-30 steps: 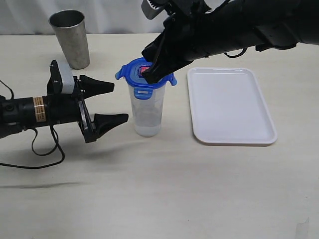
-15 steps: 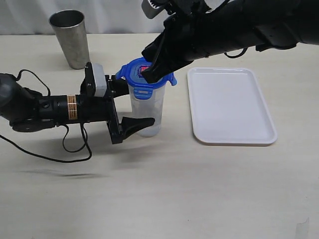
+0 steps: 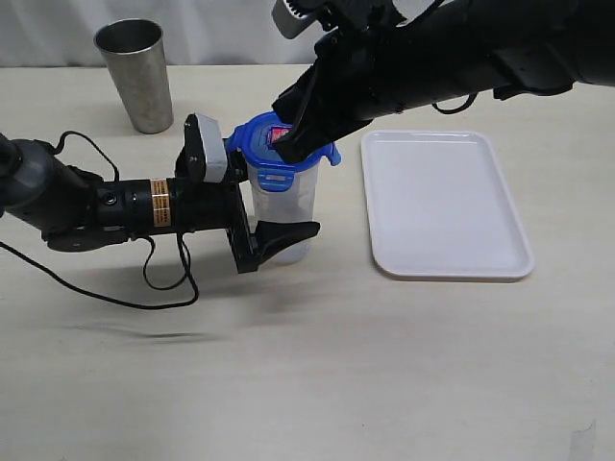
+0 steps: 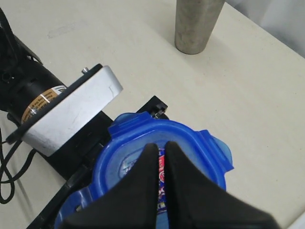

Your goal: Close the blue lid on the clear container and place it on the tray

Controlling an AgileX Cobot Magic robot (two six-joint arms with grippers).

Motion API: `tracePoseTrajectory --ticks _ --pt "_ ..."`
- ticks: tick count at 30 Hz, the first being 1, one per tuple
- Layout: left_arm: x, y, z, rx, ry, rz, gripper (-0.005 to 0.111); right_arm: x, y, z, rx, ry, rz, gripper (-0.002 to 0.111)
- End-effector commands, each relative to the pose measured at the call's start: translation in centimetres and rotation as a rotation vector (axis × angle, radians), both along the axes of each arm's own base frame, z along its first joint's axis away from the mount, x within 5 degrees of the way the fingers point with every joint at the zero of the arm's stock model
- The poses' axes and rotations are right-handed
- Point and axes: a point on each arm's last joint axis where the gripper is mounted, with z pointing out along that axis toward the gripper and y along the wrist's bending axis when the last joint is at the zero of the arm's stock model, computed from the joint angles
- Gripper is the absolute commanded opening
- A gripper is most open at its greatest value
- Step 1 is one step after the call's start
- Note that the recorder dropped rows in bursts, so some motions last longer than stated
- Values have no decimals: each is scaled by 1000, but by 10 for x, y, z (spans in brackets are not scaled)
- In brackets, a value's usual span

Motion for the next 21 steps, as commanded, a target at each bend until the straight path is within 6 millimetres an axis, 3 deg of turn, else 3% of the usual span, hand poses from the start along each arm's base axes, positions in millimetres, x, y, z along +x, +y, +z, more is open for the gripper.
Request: tracePoseTrajectory --ticks 1,6,12,17,21 --pt "2 -2 1 0 -7 15 78 -1 -1 1 3 7 -1 4" --pt "2 -2 -1 27 0 18 45 -3 -3 7 -2 -25 8 6" --pt "5 0 -2 -9 158 84 3 -7 -7 50 76 -130 -18 32" --pt "8 6 -3 -5 159 96 0 -7 -9 102 192 -238 -66 37" --pt "8 8 -3 0 157 86 0 -2 -20 136 194 -490 -157 37"
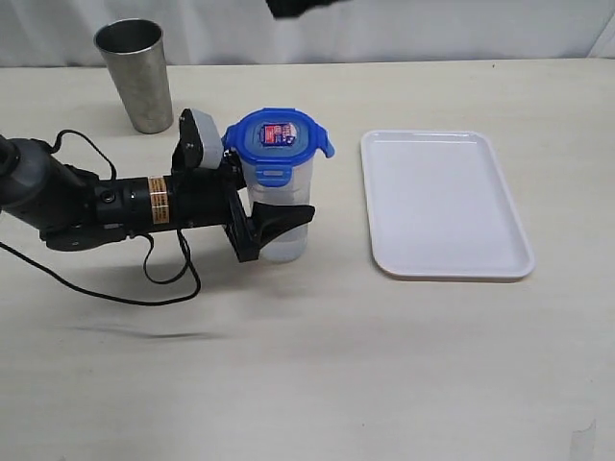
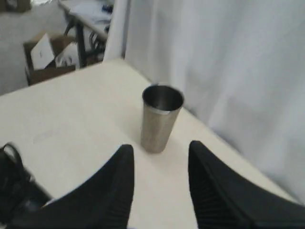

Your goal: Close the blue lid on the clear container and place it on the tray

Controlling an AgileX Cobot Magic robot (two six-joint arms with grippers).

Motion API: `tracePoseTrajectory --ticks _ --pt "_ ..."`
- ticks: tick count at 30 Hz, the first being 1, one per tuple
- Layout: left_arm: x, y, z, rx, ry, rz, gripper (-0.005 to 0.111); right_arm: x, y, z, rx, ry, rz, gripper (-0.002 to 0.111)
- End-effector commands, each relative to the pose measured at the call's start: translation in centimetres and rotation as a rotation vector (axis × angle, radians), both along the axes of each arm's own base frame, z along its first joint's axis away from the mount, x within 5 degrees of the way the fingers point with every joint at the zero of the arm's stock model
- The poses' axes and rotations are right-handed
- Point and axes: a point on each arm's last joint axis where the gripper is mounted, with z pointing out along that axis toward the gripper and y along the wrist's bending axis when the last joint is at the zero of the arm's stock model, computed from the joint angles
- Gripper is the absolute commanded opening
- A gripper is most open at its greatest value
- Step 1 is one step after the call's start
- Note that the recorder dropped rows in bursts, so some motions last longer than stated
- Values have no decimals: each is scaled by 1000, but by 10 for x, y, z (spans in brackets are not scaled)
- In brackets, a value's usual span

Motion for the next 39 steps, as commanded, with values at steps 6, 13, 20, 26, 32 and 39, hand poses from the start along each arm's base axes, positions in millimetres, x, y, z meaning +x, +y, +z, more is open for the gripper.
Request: tracePoseTrajectory --ticks 6,13,20,26,32,39 --pt "3 4 -2 27 9 6 0 18 -35 51 47 -457 -306 37" --pt "3 4 -2 37 10 7 0 32 -82 28 -404 -719 -936 35" --pt "1 4 -5 64 9 -11 0 55 -118 11 -292 -231 -1073 35" --pt "2 5 -5 64 10 -3 0 43 -63 -28 -176 -202 -484 35" --pt "2 5 -5 63 11 -2 0 16 -34 -27 74 -77 184 31" --pt "2 5 -5 63 11 -2 0 26 -65 -11 -240 346 120 31"
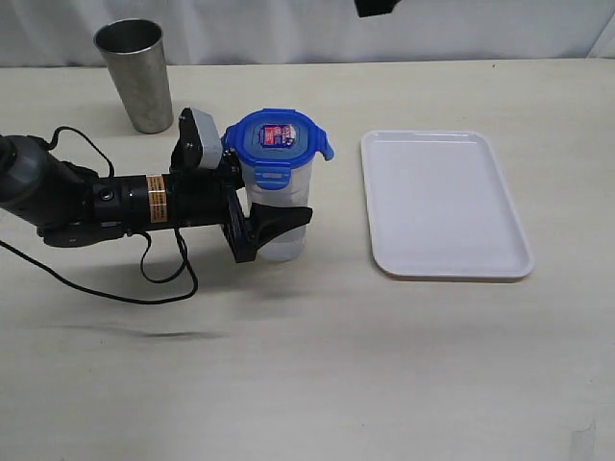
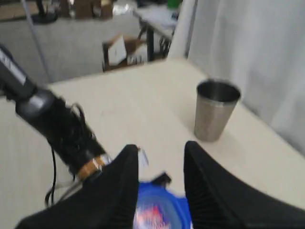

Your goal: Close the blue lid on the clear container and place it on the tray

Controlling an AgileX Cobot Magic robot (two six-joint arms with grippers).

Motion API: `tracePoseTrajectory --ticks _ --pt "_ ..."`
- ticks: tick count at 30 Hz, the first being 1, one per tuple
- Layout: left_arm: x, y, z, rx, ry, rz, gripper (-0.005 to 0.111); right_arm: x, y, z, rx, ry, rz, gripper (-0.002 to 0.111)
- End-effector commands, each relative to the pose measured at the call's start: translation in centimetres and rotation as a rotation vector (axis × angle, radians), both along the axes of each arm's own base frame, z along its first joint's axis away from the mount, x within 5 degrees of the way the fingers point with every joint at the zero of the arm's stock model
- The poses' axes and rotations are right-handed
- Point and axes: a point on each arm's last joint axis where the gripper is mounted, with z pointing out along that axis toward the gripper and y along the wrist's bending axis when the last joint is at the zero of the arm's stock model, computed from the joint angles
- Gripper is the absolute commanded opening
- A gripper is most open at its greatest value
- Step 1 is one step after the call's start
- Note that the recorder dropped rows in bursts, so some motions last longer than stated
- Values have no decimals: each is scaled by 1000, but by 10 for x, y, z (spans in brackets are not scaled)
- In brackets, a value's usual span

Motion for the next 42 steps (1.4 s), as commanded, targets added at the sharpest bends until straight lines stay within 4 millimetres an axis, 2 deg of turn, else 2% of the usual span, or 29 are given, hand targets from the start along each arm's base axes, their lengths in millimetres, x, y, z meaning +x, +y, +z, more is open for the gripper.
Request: tracePoseTrajectory --ticks 1,3,5,12,17,19,25,29,33,38,42 --pt "1 3 -4 43 17 18 0 10 -27 -3 -396 204 -232 31" --pt "1 3 -4 43 17 18 0 11 -30 -1 -544 174 -349 31" --pt "1 3 -4 44 17 16 0 7 -23 1 -656 125 -376 31" --pt "0 3 -5 54 16 3 0 -29 36 0 -700 49 -91 32" --pt "0 3 -4 44 13 -2 0 -49 61 -6 -731 12 -9 46" --pt "-1 2 -4 35 11 -5 0 -53 70 -13 -749 -35 -1 46" --pt "-1 2 -4 38 12 -14 0 -50 92 -48 -913 -239 46 46" --pt "-1 2 -4 38 12 -14 0 -38 100 -69 -951 -236 49 45" --pt "-2 2 -4 40 11 -20 0 -31 109 -79 -932 -257 53 37" --pt "-2 2 -4 41 10 -28 0 -30 108 -92 -993 -206 68 38" --pt "-2 2 -3 29 10 -18 0 -32 110 -98 -990 -157 79 44"
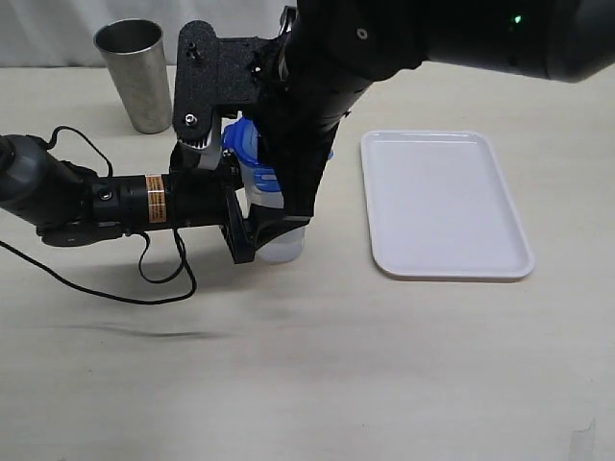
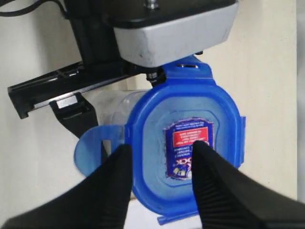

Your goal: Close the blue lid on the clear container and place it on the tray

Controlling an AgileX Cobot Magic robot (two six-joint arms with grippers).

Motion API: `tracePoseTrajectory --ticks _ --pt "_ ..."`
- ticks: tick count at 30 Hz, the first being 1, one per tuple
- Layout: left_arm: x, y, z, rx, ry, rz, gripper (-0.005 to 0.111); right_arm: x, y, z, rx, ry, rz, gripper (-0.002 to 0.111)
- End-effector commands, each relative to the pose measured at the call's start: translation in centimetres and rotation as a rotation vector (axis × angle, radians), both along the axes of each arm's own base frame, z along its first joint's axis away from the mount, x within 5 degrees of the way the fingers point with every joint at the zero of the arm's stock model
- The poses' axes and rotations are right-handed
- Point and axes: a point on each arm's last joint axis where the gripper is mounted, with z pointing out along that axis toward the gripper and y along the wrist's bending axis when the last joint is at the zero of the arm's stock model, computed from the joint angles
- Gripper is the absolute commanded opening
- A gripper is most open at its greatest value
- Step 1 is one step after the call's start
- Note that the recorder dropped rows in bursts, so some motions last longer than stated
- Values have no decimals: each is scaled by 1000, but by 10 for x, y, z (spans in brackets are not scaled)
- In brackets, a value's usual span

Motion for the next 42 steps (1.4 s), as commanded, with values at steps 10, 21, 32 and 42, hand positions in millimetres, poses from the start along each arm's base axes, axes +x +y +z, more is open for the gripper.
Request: tracePoseTrajectory --ticks 10,21,32,42 --pt "-2 2 -4 31 13 -18 0 2 2 -25 -64 87 -43 43" --pt "-3 2 -4 32 13 -30 0 7 7 -52 -119 136 -59 43" --pt "-5 1 -3 16 14 -61 0 11 10 -79 -194 189 -60 29" --pt "-6 0 -1 -2 21 -64 0 13 12 -84 -196 181 -42 23"
